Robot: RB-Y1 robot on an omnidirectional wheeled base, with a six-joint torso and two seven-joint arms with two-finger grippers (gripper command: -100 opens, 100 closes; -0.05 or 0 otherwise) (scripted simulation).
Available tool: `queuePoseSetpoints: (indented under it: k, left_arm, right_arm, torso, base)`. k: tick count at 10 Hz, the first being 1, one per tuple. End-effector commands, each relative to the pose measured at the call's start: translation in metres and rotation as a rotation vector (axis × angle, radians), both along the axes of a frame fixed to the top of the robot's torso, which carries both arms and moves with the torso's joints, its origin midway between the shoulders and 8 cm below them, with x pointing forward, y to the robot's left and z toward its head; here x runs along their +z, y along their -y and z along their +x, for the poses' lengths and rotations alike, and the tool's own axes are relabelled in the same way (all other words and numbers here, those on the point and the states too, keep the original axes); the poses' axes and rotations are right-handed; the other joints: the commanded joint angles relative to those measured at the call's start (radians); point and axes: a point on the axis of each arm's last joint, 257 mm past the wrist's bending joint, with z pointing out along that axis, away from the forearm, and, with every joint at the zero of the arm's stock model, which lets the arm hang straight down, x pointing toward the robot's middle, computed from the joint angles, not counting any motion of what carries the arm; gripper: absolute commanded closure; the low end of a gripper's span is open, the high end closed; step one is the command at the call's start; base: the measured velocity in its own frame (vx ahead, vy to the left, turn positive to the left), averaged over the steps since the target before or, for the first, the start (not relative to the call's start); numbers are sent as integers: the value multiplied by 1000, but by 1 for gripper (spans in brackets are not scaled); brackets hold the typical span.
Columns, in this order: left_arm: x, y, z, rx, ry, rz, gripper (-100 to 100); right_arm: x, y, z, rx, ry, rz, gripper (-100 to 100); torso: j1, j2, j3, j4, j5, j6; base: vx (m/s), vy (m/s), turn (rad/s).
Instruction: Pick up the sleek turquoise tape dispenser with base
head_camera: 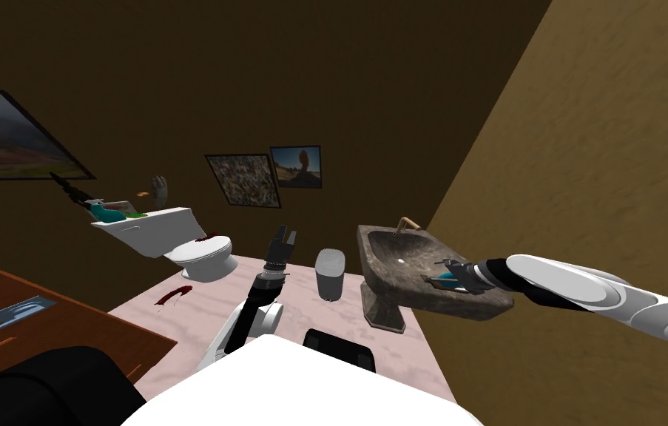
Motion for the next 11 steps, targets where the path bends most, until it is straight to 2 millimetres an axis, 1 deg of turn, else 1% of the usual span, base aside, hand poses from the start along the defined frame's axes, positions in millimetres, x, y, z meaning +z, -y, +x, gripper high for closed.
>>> queuePoseSetpoints:
  k: [1,4,5,6,10,11]
  left_arm:
    - [0,0,0,0,0,0,0]
    - [0,0,0,0,0,0,0]
    - [0,0,0,0,0,0,0]
    - [0,0,0,0,0,0,0]
    - [0,0,0,0,0,0,0]
    - [0,0,0,0,0,0,0]
  right_arm:
    - [-6,0,-1,-24,2,1,-100]
    - [-14,1,-4,-52,3,2,-100]
    - [-13,0,-3,-45,2,1,-100]
    - [-13,0,-3,-48,3,2,100]
    - [-13,0,-3,-48,2,2,100]
    - [-13,0,-3,-48,2,2,0]
  torso:
    - [0,0,0,0,0,0]
    - [0,0,0,0,0,0]
    - [0,0,0,0,0,0]
    - [1,0,0,0,0,1]
    - [3,-1,0,0,1,0]
    - [3,-1,0,0,1,0]
  base:
    - [-39,-52,103]
    - [-26,-44,115]
    - [-12,-23,14]
    - [0,0,0]
    - [0,0,0]
    - [0,0,0]
